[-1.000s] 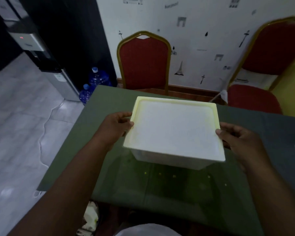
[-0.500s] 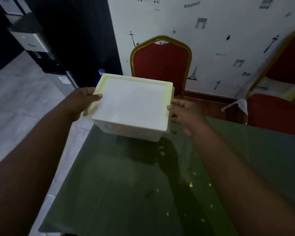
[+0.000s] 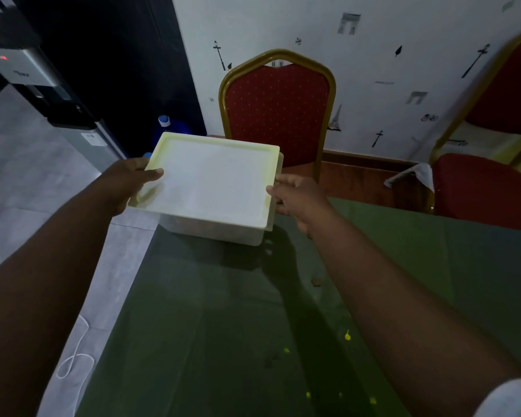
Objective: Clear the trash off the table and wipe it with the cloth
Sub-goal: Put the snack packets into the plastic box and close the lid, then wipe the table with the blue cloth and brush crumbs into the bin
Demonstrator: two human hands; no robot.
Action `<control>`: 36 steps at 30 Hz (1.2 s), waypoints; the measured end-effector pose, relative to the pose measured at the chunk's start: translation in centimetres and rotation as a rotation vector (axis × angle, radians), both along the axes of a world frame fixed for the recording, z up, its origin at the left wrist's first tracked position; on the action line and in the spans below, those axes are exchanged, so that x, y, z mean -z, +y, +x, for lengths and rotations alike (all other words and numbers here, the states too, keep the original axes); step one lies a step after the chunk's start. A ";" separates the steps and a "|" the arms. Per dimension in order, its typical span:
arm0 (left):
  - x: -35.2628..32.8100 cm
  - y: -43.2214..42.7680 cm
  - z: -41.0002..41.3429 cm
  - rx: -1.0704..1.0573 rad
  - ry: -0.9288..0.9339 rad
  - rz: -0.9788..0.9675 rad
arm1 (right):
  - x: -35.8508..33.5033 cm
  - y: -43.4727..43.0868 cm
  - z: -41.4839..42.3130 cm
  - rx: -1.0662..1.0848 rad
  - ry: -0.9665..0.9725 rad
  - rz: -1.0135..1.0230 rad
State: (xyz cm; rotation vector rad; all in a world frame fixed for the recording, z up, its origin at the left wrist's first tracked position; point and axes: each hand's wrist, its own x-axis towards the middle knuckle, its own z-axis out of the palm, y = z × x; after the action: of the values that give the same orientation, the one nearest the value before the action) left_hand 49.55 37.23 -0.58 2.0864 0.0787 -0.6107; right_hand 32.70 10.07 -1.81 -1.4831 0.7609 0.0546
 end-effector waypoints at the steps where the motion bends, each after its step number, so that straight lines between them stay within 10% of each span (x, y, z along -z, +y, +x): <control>1: 0.2 0.0 -0.1 0.006 -0.006 0.014 | 0.2 0.0 -0.2 0.000 0.001 -0.002; 7: 0.2 -0.9 -1.0 0.004 -0.093 0.159 | 0.2 0.2 -1.1 -0.047 -0.002 -0.047; 11: -0.5 -3.5 -3.5 0.082 -0.481 0.387 | -1.1 -0.8 -3.3 -0.022 0.007 -0.156; 20: -4.5 -17.5 -15.5 0.414 -0.686 0.138 | -3.3 -10.3 -17.7 0.196 -0.068 -0.348; 36: 1.2 -48.4 -59.2 1.231 -0.286 -0.182 | -0.6 -22.3 -68.4 1.056 0.200 -0.344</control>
State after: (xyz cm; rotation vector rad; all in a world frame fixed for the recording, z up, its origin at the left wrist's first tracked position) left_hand -9.67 -11.12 -1.76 1.8363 -1.4434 -0.9413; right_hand -35.67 -12.18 -1.17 -1.2287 1.6948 -0.7658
